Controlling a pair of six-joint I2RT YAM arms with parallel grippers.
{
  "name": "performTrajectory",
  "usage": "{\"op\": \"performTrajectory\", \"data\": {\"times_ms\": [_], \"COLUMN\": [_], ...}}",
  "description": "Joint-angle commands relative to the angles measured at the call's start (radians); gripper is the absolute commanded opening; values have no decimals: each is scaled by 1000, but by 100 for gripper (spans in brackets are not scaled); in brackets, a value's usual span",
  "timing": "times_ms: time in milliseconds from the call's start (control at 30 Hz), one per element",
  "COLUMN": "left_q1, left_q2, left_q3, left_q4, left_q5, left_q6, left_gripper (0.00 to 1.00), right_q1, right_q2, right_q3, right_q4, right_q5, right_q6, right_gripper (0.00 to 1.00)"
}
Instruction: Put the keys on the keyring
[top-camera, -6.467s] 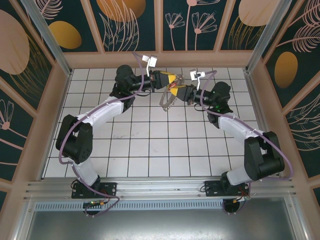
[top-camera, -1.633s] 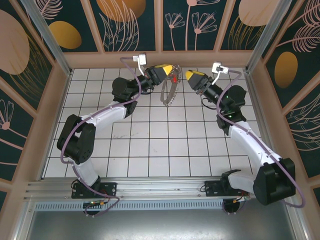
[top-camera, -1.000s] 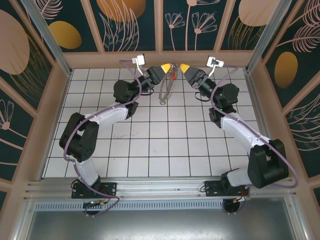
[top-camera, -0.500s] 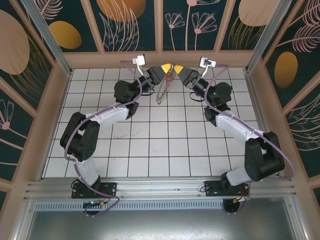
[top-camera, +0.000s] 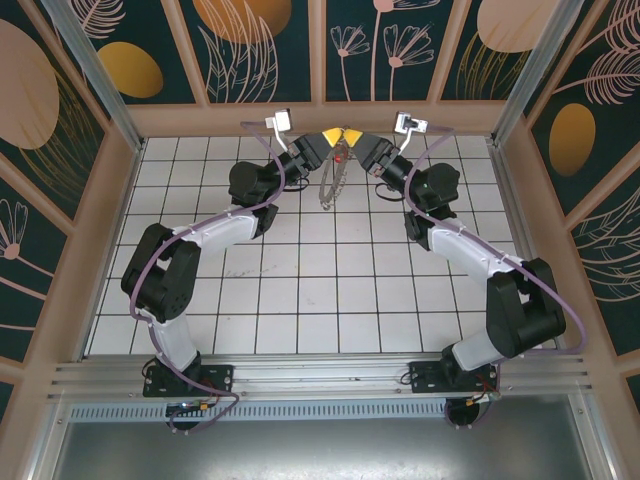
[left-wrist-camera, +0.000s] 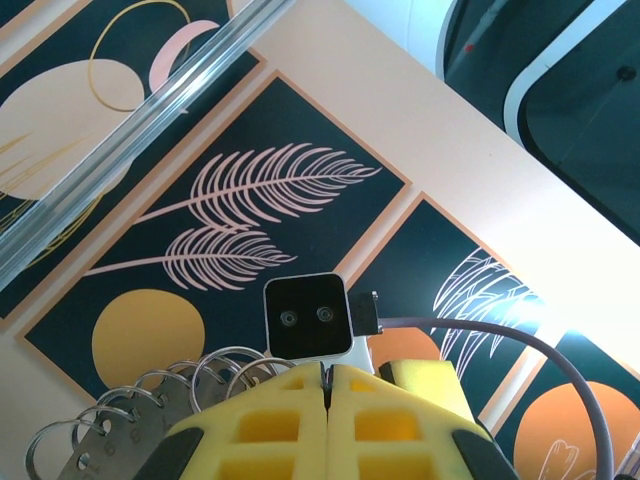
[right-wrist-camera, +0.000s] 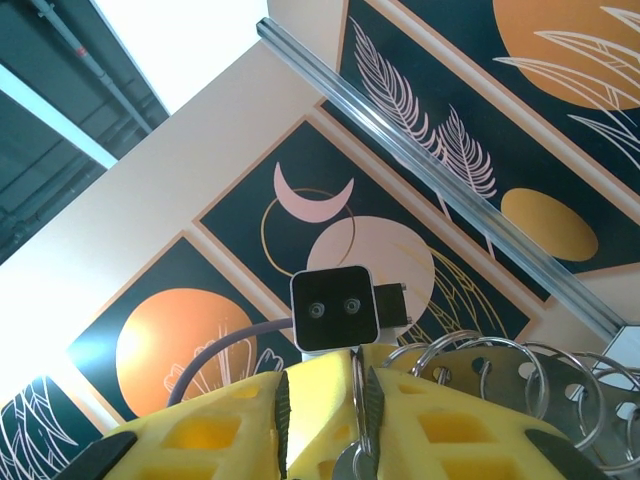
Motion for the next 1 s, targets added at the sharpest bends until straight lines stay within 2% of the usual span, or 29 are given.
{"op": "performTrajectory", "data": {"times_ms": [0,400,533,700,833,900,967], "left_q1": [-6,-6,-6,-6,-5,-1,7], "left_q2": [5,7,8,9,-19,-41,-68], "left_q3": [5,7,10,17,15,11,7], "left_q4": [72,66,65,47,-25,-81,-143], "left_q5": [-8,-11,-12,-2,3,5,8], "left_q6": [-9,-3,-1,7,66,114,161], "left_gripper": [0,0,0,0,25,34,39], "right_q1": [10,22,25,5,-42,-67,-91], "right_q2": [7,27,27,18,13,11,9], "right_q3": [42,44,42,44,42,42,43], "right_q4": [56,35,22,0,-13,-27,-43], "right_q5": [-16,-23,-26,-22,-50,-78,-115], "right_q6": [4,-1,-16,-32,-33,-36,-45], "right_gripper": [28,16,0,0,0,0,0]}}
